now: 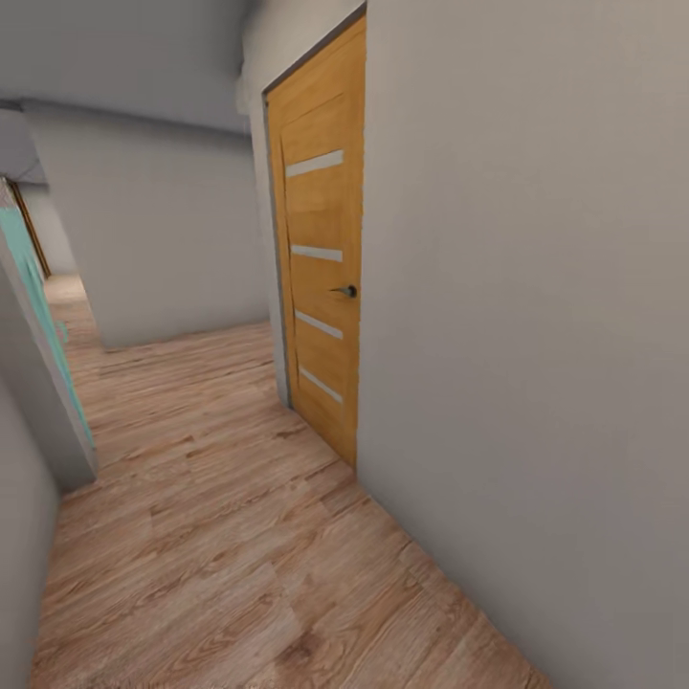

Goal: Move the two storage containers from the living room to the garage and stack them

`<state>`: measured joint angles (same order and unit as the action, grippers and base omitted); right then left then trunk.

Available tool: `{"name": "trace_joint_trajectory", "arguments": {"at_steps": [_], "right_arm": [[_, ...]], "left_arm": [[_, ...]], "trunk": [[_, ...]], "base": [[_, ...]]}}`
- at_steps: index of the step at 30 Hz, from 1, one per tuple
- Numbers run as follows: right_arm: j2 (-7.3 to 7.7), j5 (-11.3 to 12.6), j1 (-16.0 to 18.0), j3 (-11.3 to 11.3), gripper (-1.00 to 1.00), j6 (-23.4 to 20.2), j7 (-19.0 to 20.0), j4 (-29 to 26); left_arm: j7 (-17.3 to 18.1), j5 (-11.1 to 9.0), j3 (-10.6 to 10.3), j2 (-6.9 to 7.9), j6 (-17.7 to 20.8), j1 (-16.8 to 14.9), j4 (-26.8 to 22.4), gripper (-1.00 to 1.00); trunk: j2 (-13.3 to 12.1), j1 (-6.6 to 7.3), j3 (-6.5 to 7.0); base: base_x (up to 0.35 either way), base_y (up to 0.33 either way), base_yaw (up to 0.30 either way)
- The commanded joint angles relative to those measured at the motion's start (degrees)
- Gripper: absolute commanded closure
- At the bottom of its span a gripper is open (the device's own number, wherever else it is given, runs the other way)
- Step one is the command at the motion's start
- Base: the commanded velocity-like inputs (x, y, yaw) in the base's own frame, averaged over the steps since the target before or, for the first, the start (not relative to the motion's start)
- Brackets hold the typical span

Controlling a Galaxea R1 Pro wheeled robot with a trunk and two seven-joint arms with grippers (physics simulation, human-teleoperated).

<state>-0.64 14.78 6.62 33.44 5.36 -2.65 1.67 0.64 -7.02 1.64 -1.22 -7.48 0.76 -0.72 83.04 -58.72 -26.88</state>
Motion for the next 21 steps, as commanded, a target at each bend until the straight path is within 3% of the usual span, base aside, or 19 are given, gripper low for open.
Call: {"name": "trace_joint_trajectory", "arguments": {"at_steps": [1,7,15,21], "right_arm": [[-0.02,0.5,0.1,0.5,-1.0,0.3,-0.1,0.2],[0.01,0.5,0.1,0.5,-1.0,0.3,-0.1,0.2],[0.15,3.2,0.1,0.5,-1.0,0.4,-0.1,0.2],[0.14,3.6,0.1,0.5,-1.0,0.4,-0.1,0.2]], "left_arm": [[0.1,-0.4,0.1,-0.01,-0.1,0.0,-0.1,-1.0],[0.1,-0.5,0.1,-0.01,0.0,0.0,-0.1,-1.0],[0.1,-0.5,0.2,-0.01,0.0,0.0,-0.1,-1.0],[0.1,-0.5,0.2,-0.01,0.0,0.0,-0.1,-1.0]], "trunk": [[0.0,0.0,-0.04],[0.0,0.0,-0.04],[0.0,0.0,-0.04],[0.0,0.0,-0.04]], "base": [[0.0,0.0,0.278],[0.126,0.0,0.278],[0.306,0.0,0.278],[0.32,0.0,0.278]]}}
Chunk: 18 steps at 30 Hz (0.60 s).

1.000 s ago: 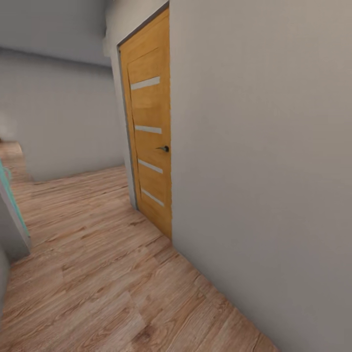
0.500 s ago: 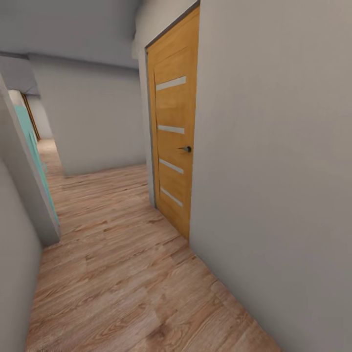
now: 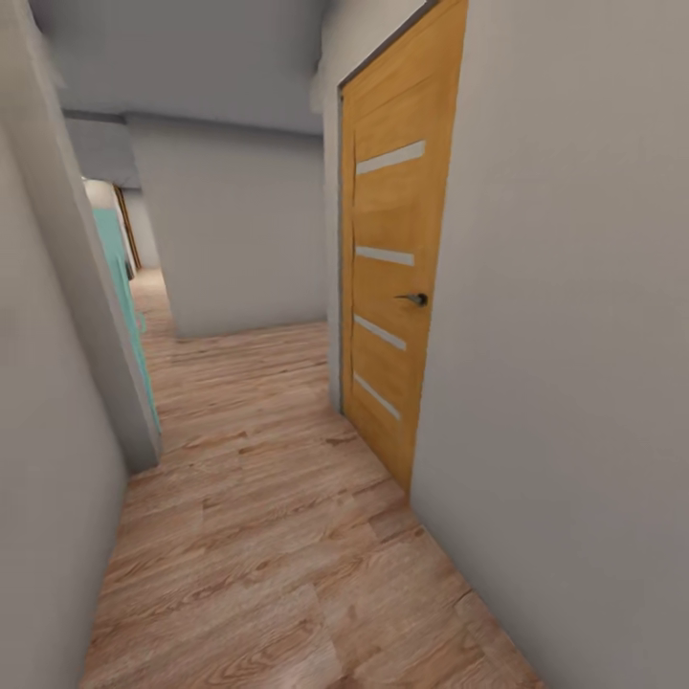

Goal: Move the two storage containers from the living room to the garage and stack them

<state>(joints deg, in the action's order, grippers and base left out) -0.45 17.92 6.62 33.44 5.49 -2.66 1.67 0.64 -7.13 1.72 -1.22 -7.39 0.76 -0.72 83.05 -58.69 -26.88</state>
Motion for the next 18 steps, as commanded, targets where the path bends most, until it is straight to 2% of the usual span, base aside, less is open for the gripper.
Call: {"name": "trace_joint_trajectory", "arguments": {"at_steps": [1,18], "right_arm": [[-0.06,0.5,0.1,0.5,-1.0,0.3,-0.1,0.2],[0.0,0.5,0.1,0.5,-1.0,0.3,-0.1,0.2]], "left_arm": [[0.1,-0.4,0.1,-0.01,-0.1,0.0,-0.1,-1.0],[0.1,-0.4,0.1,-0.01,-0.1,0.0,-0.1,-1.0]], "trunk": [[0.0,-0.03,-0.05],[0.0,-0.03,-0.05]], "base": [[0.321,0.0,0.278],[0.321,0.0,0.278]]}}
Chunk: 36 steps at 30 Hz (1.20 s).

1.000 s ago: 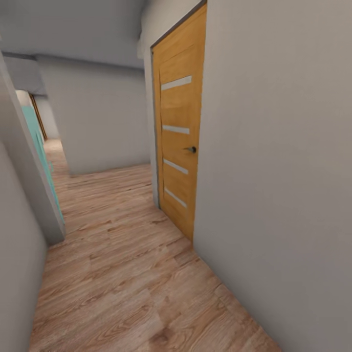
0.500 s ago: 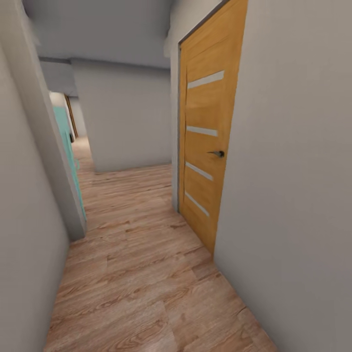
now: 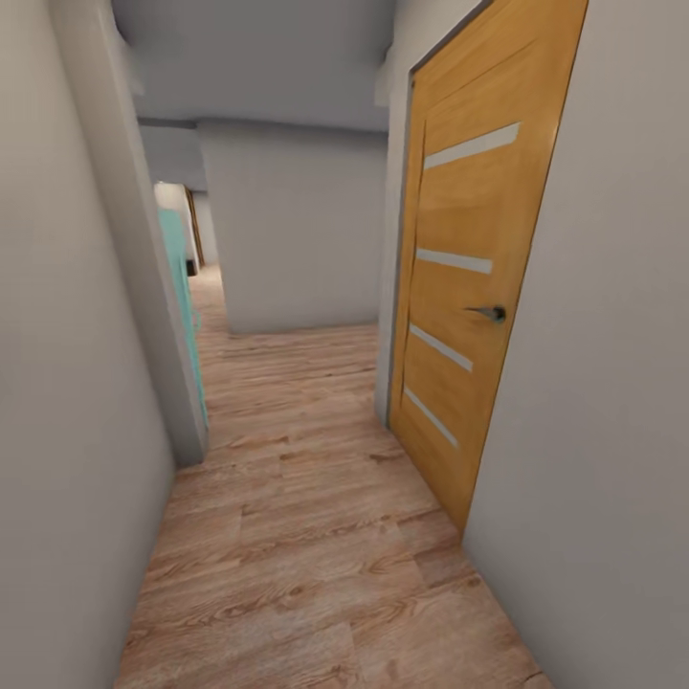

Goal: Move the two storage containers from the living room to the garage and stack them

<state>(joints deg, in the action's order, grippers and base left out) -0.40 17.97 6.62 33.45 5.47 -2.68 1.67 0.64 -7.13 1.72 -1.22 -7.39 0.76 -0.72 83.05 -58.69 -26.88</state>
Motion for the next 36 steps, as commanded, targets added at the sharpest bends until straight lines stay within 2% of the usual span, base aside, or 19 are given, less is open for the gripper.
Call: {"name": "trace_joint_trajectory", "arguments": {"at_steps": [1,12,23,36], "right_arm": [[-0.04,0.5,0.1,0.5,-1.0,0.3,0.0,0.2],[0.1,0.5,0.1,0.5,-1.0,0.3,0.0,0.2],[0.16,0.5,0.1,0.5,-1.0,0.3,0.0,0.2],[0.23,0.5,0.1,0.5,-1.0,0.3,0.0,0.2]], "left_arm": [[0.1,-0.4,0.1,-0.01,-0.1,0.0,-0.1,-1.0],[0.1,-0.4,0.1,-0.03,-0.1,0.0,-0.1,-1.0],[0.1,-0.5,0.2,-0.04,-0.1,0.0,-0.1,-1.0],[0.1,-0.5,0.2,-0.01,0.0,0.0,-0.1,-1.0]], "trunk": [[0.0,-0.03,-0.05],[0.0,-0.03,-0.05],[0.0,-0.03,-0.05],[0.0,-0.03,-0.05]], "base": [[0.321,0.0,0.278],[0.321,0.0,0.214],[0.321,-0.029,0.016],[0.321,-0.124,0.0]]}}
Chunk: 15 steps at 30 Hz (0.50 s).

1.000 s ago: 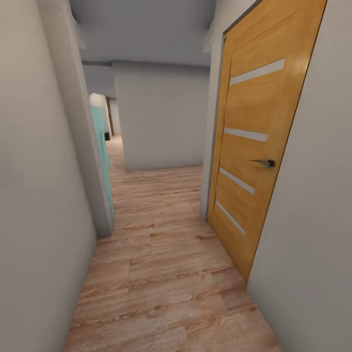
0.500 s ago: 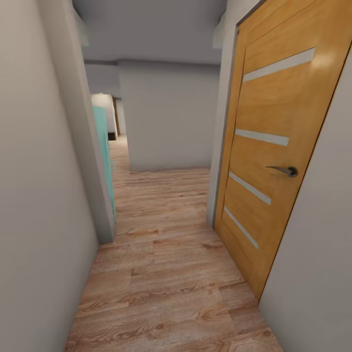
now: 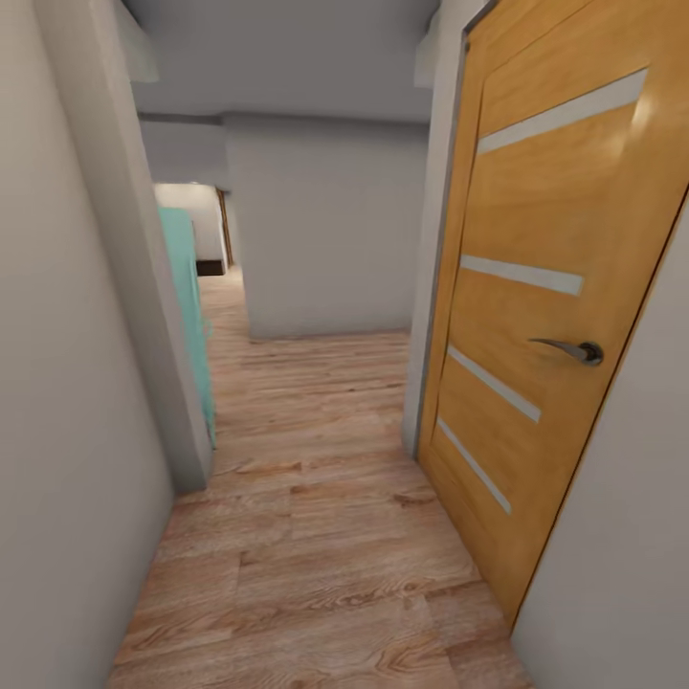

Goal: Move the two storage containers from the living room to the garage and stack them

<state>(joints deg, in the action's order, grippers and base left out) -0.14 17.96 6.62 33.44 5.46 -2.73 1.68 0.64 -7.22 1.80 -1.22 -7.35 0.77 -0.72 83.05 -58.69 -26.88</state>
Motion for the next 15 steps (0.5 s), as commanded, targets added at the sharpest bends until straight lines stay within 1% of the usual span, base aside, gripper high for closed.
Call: {"name": "trace_joint_trajectory", "arguments": {"at_steps": [1,3,6,15], "right_arm": [[-0.02,0.5,0.1,0.5,-1.0,0.3,0.0,0.2],[0.02,0.5,0.1,0.5,-1.0,0.3,0.0,0.2],[0.04,0.5,0.1,0.5,-1.0,0.3,0.0,0.2],[-0.02,0.5,0.1,0.5,-1.0,0.3,0.0,0.2]], "left_arm": [[0.1,-0.4,0.1,-0.01,-0.1,0.0,-0.1,-1.0],[0.1,-0.4,0.1,-0.01,-0.1,0.0,-0.1,-1.0],[0.1,-0.4,0.1,-0.01,-0.1,0.0,-0.1,-1.0],[0.1,-0.4,0.1,-0.01,-0.1,0.0,-0.1,-1.0]], "trunk": [[0.0,-0.03,-0.05],[0.0,-0.03,-0.05],[0.0,-0.03,-0.05],[0.0,-0.03,-0.05]], "base": [[0.321,-0.135,0.0],[0.321,-0.135,0.016],[0.321,-0.135,0.132],[0.321,-0.135,0.243]]}}
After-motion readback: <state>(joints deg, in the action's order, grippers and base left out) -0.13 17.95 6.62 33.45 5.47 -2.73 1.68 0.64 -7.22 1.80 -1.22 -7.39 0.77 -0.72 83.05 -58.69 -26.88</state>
